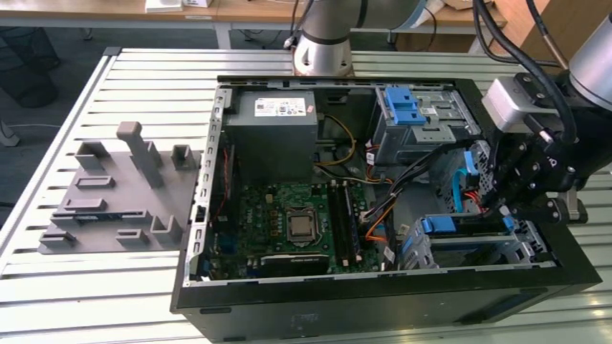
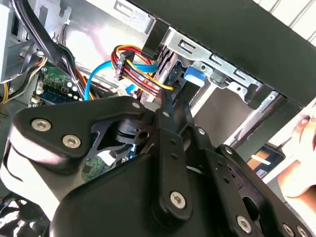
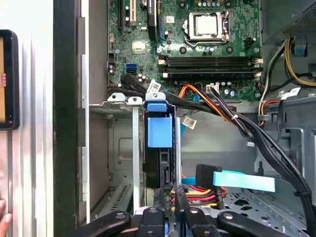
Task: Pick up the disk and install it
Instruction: 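Insert the first disk wire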
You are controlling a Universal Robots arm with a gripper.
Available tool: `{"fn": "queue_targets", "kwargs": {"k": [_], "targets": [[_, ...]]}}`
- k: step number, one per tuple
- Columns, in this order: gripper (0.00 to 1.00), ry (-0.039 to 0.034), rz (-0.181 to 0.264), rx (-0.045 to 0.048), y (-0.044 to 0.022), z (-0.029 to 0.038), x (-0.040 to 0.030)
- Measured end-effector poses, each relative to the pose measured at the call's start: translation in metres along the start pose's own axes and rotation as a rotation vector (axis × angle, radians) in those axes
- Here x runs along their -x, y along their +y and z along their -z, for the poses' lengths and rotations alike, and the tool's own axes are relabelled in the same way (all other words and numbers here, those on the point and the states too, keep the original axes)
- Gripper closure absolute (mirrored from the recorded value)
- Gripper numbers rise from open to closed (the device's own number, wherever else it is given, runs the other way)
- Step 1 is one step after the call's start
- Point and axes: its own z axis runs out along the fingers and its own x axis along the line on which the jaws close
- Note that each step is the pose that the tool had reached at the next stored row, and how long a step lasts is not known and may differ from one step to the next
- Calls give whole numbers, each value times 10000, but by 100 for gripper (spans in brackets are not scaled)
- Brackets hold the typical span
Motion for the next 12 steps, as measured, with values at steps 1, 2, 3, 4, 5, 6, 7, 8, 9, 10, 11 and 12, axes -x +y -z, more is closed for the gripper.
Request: {"fn": "queue_targets", "kwargs": {"k": [1,2,3,4,5,6,7,8,9,10,11,12], "targets": [[77,-3,0,0,0,0,0],[77,-2,0,0,0,0,0],[78,-3,0,0,0,0,0],[85,-2,0,0,0,1,0],[85,-1,0,0,0,1,0],[89,-1,0,0,0,1,0],[89,-1,0,0,0,1,0],[89,-1,1,0,0,1,0],[89,-2,0,0,0,1,0],[89,-2,0,0,0,1,0],[89,-2,0,0,0,1,0],[89,-2,0,0,0,1,0]]}}
